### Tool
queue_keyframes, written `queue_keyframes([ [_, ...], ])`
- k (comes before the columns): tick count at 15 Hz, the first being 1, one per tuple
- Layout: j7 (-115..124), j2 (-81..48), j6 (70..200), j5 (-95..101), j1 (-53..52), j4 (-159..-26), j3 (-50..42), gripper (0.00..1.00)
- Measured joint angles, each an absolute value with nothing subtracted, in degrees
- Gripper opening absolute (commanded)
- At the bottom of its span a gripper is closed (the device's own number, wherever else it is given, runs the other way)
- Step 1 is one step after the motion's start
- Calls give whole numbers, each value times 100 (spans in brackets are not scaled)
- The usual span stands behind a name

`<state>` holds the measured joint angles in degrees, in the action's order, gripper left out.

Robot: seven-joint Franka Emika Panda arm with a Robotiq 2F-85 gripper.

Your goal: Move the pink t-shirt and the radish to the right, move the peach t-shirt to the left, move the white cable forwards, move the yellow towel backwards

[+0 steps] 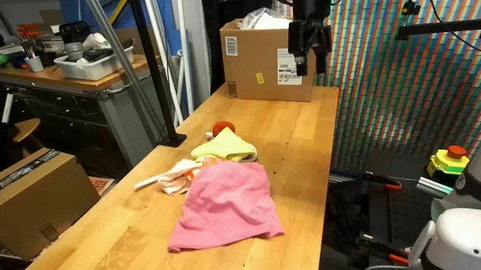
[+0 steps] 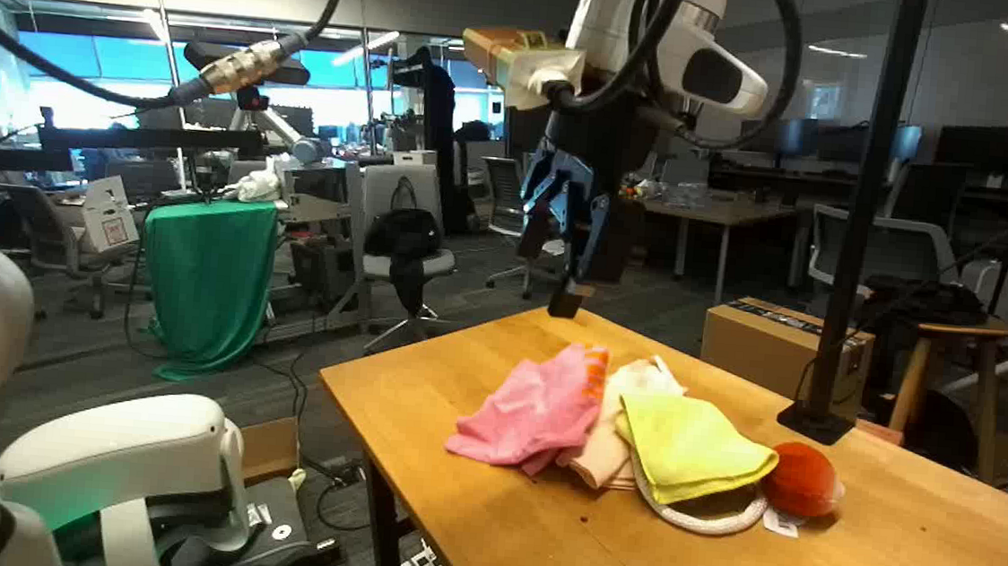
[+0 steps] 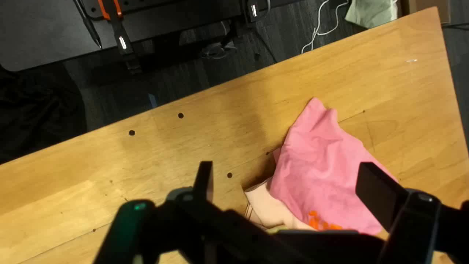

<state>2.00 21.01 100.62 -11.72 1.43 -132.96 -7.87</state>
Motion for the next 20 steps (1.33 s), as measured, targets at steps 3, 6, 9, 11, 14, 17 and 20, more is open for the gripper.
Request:
queue_keyframes([
  [3, 200, 2112, 10062, -1172, 143, -13249, -787, 100],
  [6, 200, 2110, 10061, -1172, 150, -13255, -778, 100],
  [9, 190, 2058, 10062, -1172, 154, -13291, -732, 100],
  [11, 187, 1969, 10072, -1172, 153, -13303, -658, 100],
  [14, 187, 1803, 10202, -1189, 134, -13318, -480, 100],
  [17, 195, 1671, 10559, -1319, 79, -13404, -285, 100],
  [20, 196, 1580, 10952, -1462, -12, -13557, -113, 100],
])
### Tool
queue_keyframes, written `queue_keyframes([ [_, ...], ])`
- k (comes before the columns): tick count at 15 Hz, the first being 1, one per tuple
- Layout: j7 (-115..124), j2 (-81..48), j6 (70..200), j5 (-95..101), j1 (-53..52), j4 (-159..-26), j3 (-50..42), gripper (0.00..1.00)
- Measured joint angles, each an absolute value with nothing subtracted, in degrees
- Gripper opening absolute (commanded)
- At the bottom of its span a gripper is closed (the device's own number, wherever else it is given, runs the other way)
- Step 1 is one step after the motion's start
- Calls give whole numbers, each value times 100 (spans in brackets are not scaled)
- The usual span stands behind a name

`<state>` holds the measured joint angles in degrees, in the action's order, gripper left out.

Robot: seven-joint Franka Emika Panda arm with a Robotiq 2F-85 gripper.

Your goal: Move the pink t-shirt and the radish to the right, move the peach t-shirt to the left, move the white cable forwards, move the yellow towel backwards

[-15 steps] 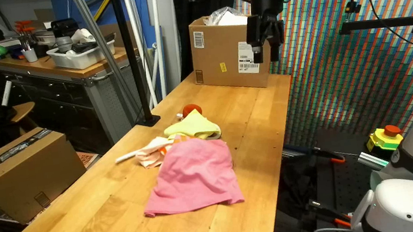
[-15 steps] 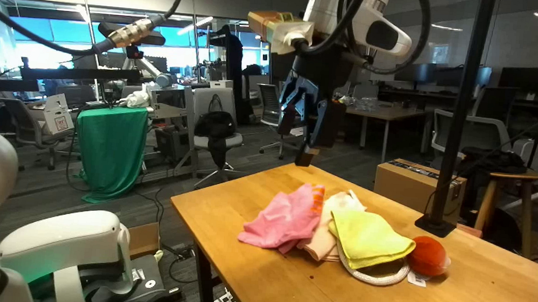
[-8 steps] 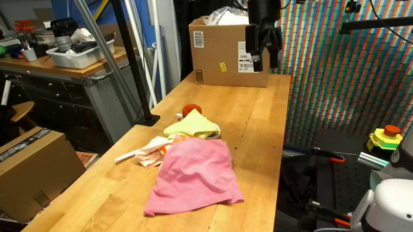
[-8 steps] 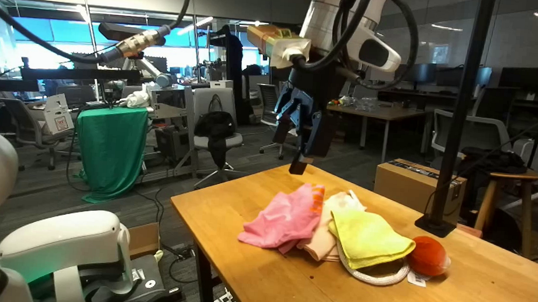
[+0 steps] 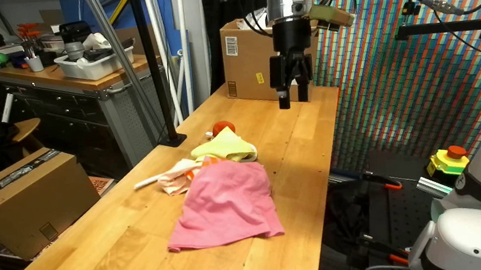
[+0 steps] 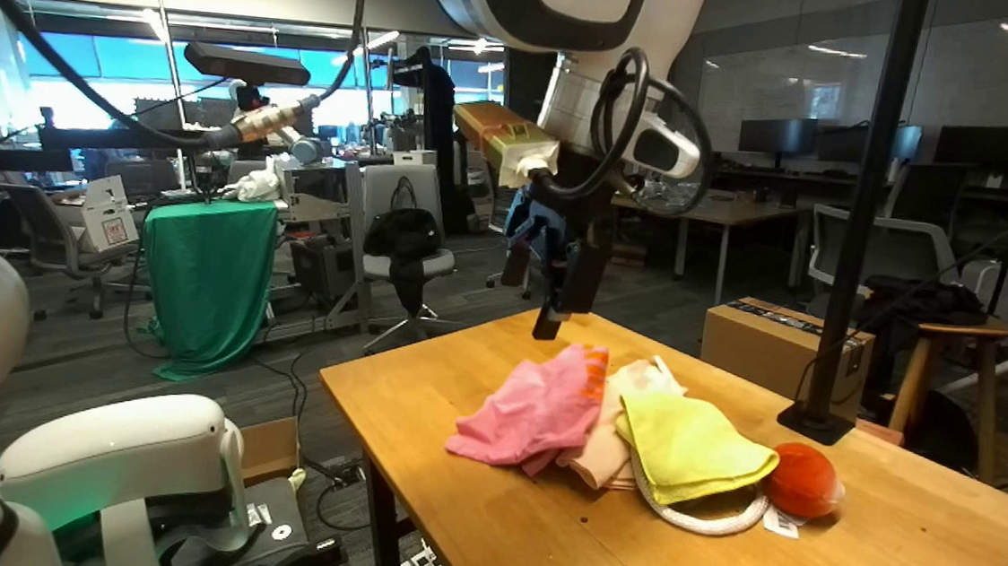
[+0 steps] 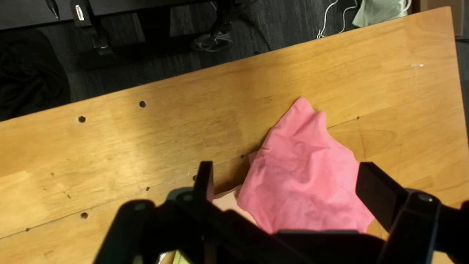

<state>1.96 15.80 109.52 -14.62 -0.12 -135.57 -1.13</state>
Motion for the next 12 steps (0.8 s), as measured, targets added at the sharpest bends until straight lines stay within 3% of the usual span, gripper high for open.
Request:
queue_keyframes([
  [12, 197, 720, 11747, -1710, -372, -13694, 262, 100],
])
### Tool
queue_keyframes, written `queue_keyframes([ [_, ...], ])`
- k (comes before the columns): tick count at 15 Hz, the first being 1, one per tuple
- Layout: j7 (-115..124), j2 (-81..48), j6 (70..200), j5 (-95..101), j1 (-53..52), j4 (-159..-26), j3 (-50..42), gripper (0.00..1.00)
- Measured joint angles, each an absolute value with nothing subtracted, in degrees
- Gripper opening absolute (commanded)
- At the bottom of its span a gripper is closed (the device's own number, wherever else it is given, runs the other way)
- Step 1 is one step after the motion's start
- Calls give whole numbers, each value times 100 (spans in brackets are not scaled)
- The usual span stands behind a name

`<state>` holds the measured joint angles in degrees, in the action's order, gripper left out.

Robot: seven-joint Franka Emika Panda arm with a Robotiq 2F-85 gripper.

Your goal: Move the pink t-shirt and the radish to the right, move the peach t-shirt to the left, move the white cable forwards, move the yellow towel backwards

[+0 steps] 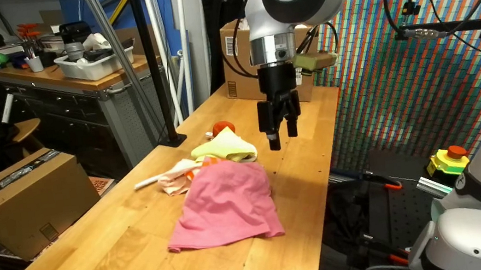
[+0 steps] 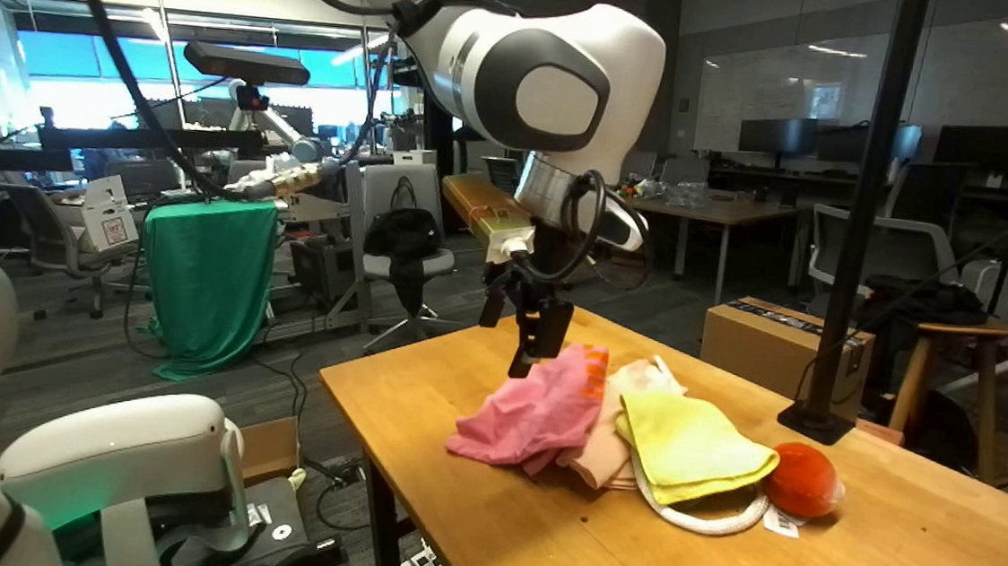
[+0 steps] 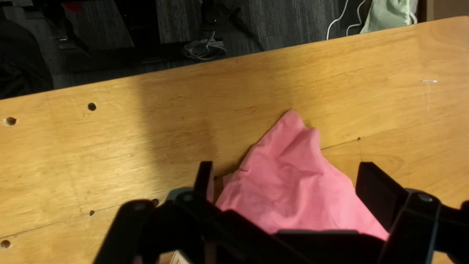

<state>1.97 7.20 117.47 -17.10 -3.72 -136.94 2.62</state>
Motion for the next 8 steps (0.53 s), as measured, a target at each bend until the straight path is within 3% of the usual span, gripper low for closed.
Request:
queue_keyframes([
  [8, 280, 110, 12343, -1713, -573, -13673, 526, 100],
])
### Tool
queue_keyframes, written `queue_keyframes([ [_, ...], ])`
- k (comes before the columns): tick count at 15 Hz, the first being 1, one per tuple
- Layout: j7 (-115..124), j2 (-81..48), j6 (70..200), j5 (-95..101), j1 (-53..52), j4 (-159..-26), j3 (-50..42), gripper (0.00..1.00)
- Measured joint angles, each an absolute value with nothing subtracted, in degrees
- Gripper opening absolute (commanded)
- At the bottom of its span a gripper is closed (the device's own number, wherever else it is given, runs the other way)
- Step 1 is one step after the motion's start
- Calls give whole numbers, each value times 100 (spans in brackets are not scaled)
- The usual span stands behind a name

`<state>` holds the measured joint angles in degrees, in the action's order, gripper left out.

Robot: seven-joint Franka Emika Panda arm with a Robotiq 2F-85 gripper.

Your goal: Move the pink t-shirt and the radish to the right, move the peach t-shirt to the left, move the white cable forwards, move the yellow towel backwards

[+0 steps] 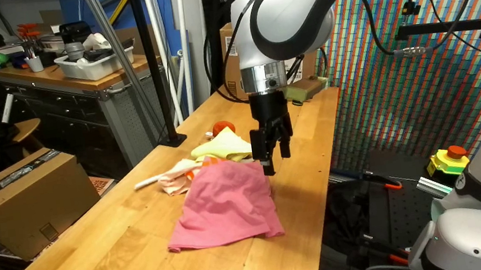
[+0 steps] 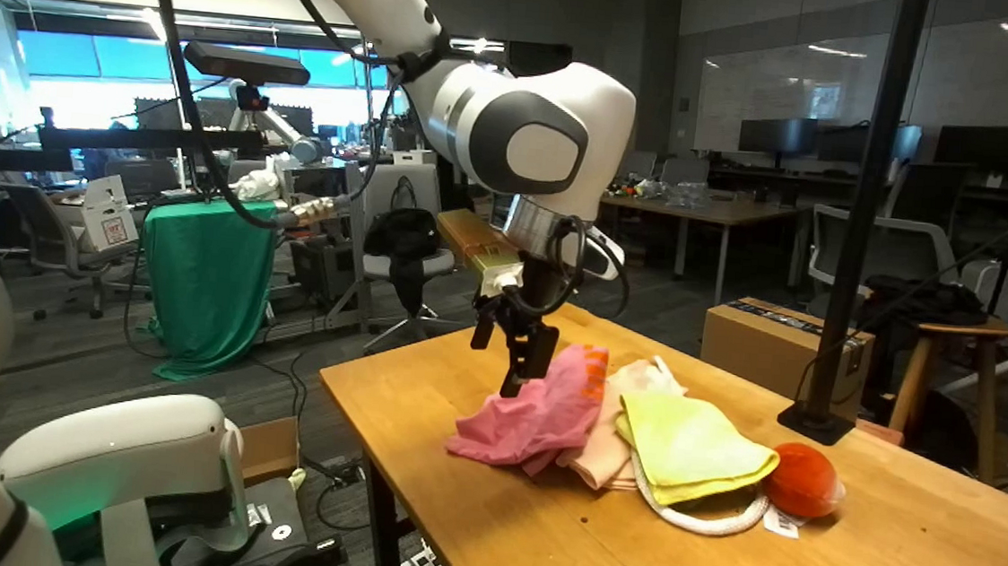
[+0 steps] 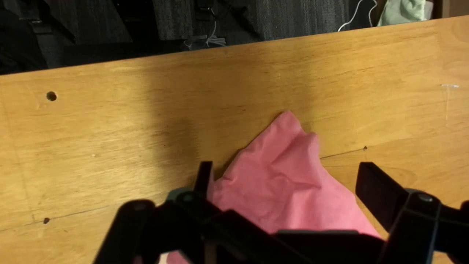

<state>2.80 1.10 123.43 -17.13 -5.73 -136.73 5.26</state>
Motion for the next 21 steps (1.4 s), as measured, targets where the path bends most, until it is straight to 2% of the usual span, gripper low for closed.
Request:
queue_keyframes([
  [9, 476, -458, 12919, -1824, -725, -13614, 727, 100],
  [16, 1023, -1077, 14175, -1768, -1024, -13615, 928, 100],
  [21, 1914, -1403, 14749, -933, -1260, -13612, 862, 100],
])
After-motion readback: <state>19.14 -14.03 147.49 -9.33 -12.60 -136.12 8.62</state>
